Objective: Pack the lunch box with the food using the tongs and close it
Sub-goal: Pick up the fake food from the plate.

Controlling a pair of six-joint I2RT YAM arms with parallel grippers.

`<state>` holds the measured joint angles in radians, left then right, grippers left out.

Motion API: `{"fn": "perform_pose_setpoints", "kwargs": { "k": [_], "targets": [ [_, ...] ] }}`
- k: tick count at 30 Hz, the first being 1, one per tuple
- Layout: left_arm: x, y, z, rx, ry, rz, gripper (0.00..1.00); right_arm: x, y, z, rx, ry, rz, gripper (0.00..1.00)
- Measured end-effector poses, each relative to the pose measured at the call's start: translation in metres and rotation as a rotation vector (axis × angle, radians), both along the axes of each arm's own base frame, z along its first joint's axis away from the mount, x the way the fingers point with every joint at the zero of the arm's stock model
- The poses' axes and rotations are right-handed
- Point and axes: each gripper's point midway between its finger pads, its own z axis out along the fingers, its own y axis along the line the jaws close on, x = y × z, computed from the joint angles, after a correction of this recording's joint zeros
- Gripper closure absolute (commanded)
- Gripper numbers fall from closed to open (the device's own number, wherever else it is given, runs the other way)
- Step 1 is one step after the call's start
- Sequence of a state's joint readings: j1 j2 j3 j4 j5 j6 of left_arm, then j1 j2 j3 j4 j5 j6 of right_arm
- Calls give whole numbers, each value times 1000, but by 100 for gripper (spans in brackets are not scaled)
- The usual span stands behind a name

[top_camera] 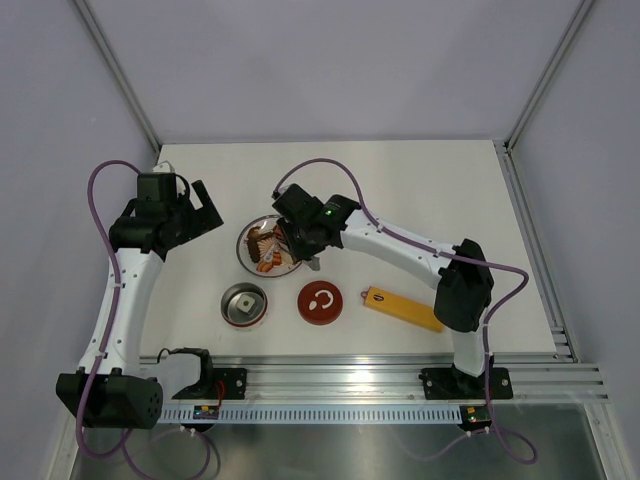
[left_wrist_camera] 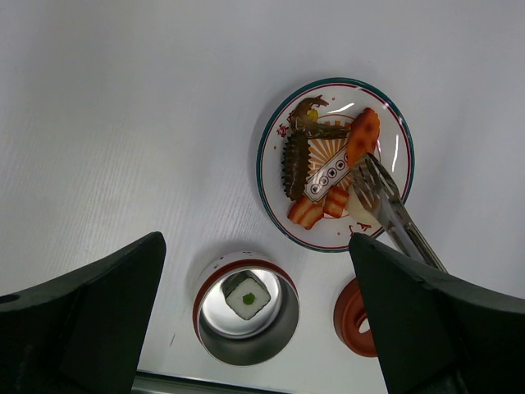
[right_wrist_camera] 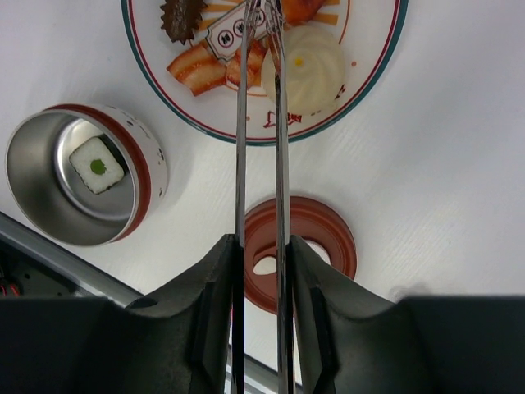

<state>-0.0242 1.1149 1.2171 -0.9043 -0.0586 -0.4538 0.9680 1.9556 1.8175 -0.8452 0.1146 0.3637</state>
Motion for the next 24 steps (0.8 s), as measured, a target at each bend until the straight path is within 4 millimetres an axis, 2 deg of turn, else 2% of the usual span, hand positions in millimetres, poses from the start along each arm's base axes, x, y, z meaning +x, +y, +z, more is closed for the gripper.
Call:
{"fn": "perform_pose_setpoints", "kwargs": {
  "k": [4,10,24],
  "targets": [
    [0,0,0,-1,1,-1,1,-17,-7,-3,-23,22,11,57],
    [1,0,-6,-1,13,-1,1,-38,-6,-7,-27,45,19,54],
    [1,0,-9,-1,21,0,1,-40,-6,-12,-22,63,-8,50]
  ]
}}
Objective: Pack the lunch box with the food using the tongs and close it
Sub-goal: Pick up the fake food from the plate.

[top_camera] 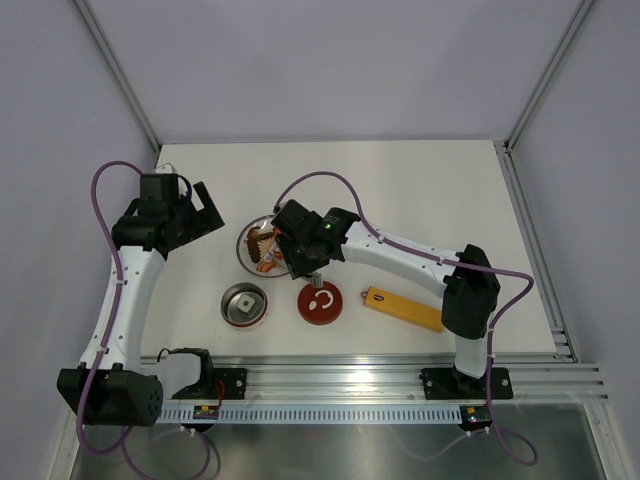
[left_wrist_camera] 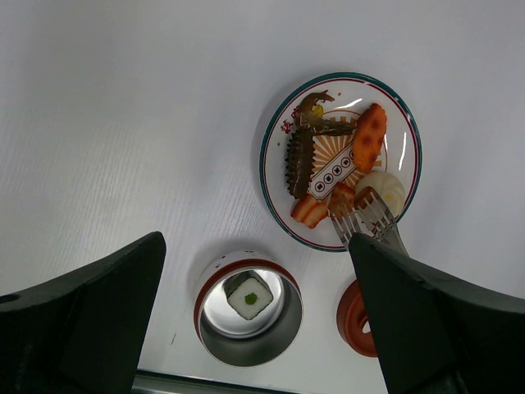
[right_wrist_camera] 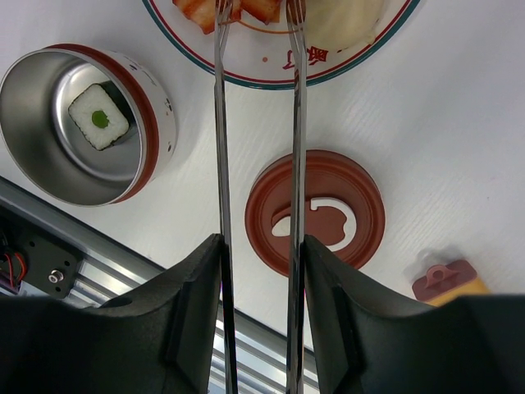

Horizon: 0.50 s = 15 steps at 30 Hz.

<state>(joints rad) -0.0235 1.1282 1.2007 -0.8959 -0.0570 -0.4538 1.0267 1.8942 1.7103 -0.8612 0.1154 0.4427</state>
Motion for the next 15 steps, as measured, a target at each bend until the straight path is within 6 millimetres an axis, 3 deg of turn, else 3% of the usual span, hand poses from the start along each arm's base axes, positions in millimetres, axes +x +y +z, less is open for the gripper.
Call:
{"fn": "perform_pose_setpoints", "kwargs": {
  "k": [15],
  "targets": [
    [0,0,0,0,1,0,1,4,6,-14,-23,14,-1,55]
  ]
}}
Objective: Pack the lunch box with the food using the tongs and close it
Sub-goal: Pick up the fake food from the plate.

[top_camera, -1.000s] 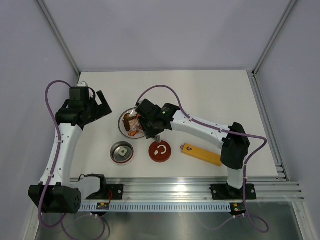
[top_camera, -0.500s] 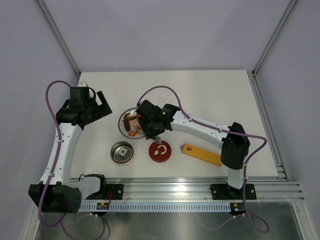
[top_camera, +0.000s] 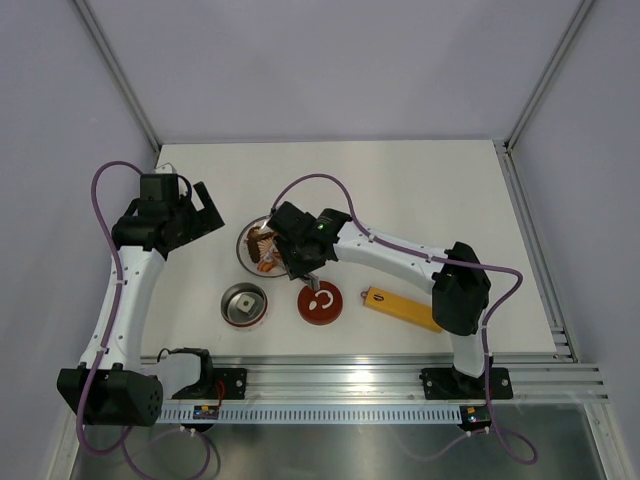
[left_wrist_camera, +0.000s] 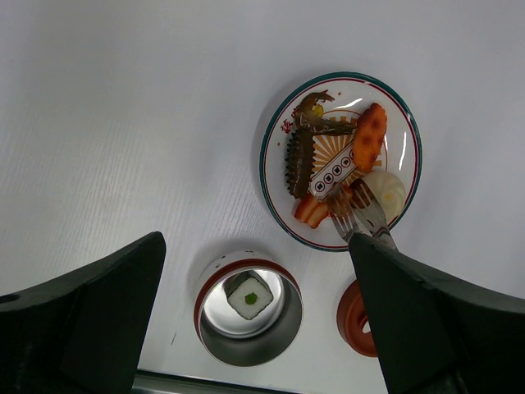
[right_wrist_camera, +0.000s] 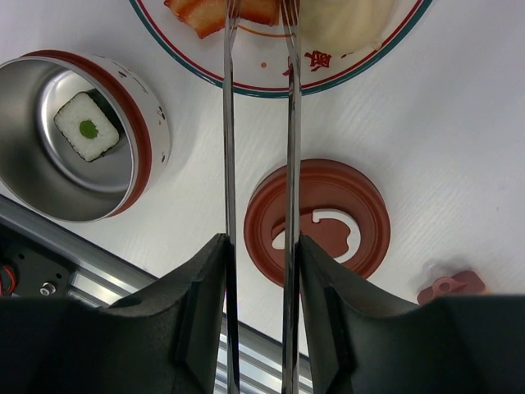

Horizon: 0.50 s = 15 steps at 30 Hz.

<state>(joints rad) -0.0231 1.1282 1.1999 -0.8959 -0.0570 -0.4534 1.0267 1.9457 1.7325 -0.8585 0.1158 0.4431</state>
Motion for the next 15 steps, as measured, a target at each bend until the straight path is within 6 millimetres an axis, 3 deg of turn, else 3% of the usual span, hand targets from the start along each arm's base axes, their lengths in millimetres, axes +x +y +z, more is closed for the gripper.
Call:
{"fn": "perform_pose_setpoints", "kwargs": {
  "k": [7,15],
  "targets": [
    [0,0,0,0,0,0,1,2,2,2,3,-8,-5,77],
    [-1,0,-4,0,9,0,1,2,2,13,24,-21,-5,80]
  ]
}}
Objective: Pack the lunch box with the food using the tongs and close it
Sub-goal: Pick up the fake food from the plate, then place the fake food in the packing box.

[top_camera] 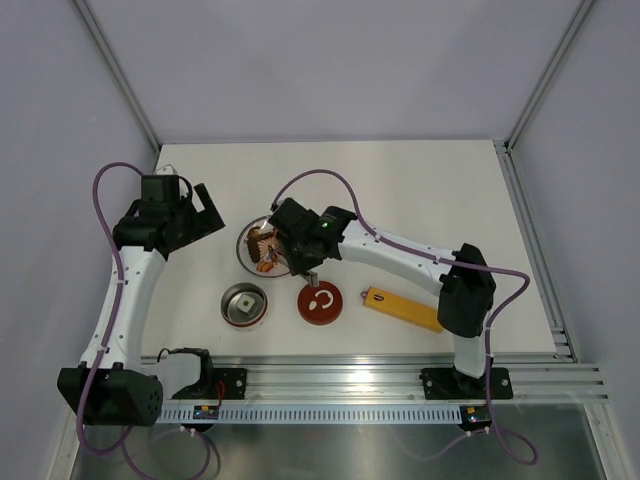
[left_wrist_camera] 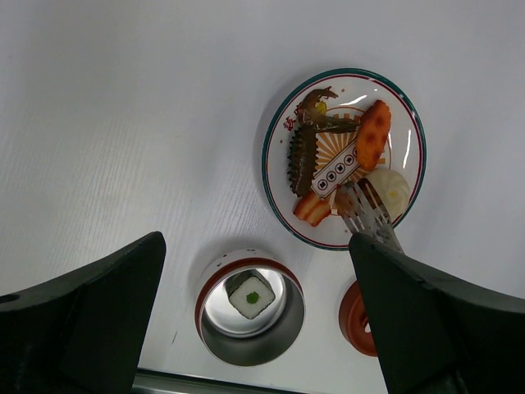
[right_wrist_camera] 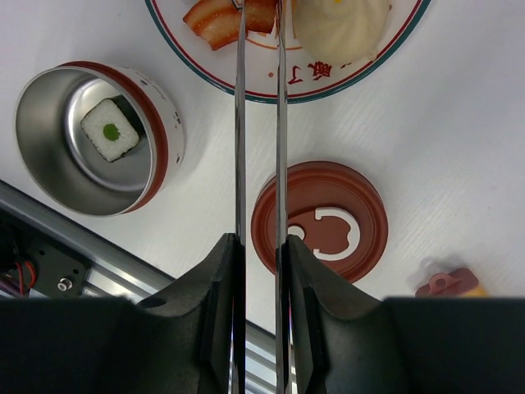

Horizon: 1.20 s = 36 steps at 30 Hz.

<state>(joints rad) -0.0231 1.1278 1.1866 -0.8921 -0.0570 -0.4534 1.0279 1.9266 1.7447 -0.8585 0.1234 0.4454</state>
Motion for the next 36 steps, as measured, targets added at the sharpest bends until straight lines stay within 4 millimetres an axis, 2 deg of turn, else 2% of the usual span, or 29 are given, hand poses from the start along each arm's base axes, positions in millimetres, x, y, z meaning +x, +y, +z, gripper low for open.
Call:
{"fn": "perform_pose_setpoints", "kwargs": {
  "k": [7,11,15,18,22,32,36],
  "targets": [
    [0,1,2,2,-12,4,1,-10,4,44,76,-62,23,79],
    [-1,1,4,0,-18,8,1,-30,11,65,118,-83,91,78],
    [-1,2,4,-3,-18,17,1,-59,24,74,148,-82,195,78],
    [-1,3,4,-4,-18,25,1,-82,33,72,155,-64,273,78],
    [-2,4,6,-4,-26,30,1,-101,40,66,151,-43,333,77],
    [-2,5,7,-1,-28,35,1,-107,47,33,86,3,363,72],
    [-2,5,7,-1,-29,35,1,-106,48,25,71,10,365,64]
  ]
}}
